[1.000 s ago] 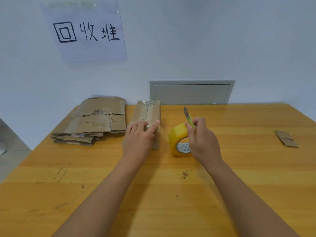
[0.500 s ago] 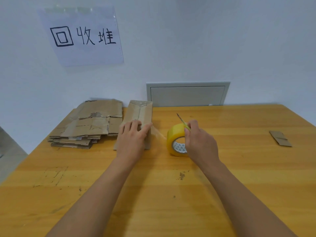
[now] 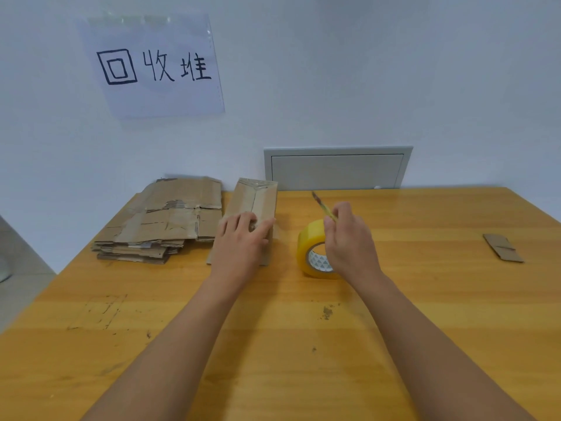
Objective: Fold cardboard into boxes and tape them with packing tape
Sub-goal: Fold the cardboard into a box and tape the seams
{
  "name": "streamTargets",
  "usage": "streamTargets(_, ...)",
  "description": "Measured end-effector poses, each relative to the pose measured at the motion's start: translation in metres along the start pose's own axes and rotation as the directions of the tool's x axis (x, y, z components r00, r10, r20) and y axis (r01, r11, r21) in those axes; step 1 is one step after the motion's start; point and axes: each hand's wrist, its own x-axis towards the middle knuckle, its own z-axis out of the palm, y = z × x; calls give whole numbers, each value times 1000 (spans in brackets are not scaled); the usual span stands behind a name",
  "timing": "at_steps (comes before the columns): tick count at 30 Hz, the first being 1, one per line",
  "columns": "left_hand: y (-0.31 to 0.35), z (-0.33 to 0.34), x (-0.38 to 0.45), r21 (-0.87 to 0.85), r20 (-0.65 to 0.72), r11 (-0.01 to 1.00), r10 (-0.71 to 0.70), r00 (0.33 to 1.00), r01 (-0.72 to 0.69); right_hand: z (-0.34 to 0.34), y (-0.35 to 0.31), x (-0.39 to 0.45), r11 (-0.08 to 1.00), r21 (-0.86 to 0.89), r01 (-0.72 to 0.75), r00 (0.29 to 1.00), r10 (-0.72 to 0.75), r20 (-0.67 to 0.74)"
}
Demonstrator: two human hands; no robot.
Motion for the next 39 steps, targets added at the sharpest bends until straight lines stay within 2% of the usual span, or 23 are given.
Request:
streamTargets(3,1,-7,0,-10,-57,999,36,998,-37,-5,13,7,963,178,-204,979,196,61)
streamTargets(5,4,-12,-2,3,-78,998,63,995,-63,-10,23,9,935,219,-279,960,265,92)
streamTargets(9,13,-28,-7,40,-107,998,45,993,-41,-24,33,5,883,321,-342,939,338,69)
streamTargets(12,22,-38,-13,54,-87,997,53,995,-48,-38,37,-1,875,334,-351,934,354,54)
streamTargets(15,30,-46,-24,55,-67,997,55,996,-51,-57,45,-2,861,336,-383,924,357,137)
streamTargets(19,34,-47,-43,62,-48,998,36,998,-33,-80,70,-6,709,474,-522,851,469,236)
streamTargets(23,41,-40,-53,58,-18,998,-17,1000,18,-79,84,-26,593,546,-592,798,528,291)
streamTargets(26,41,-41,-55,36,20,995,-91,996,90,-78,85,-41,454,675,-582,777,556,296)
streamTargets(30,36,-39,-58,28,52,993,-119,992,118,-76,83,-60,343,773,-533,777,560,287)
streamTargets(32,38,-36,-55,30,56,987,-162,985,160,-75,80,-62,355,768,-533,778,563,279)
streamTargets(33,40,-35,-53,27,53,983,-183,982,182,-74,79,-61,402,737,-543,782,563,268)
streamTargets(36,42,-33,-51,28,23,978,-206,978,205,-80,76,-46,593,585,-553,816,526,238)
streamTargets(39,41,-32,-52,31,4,978,-207,978,207,-104,83,-19,774,320,-546,838,509,198)
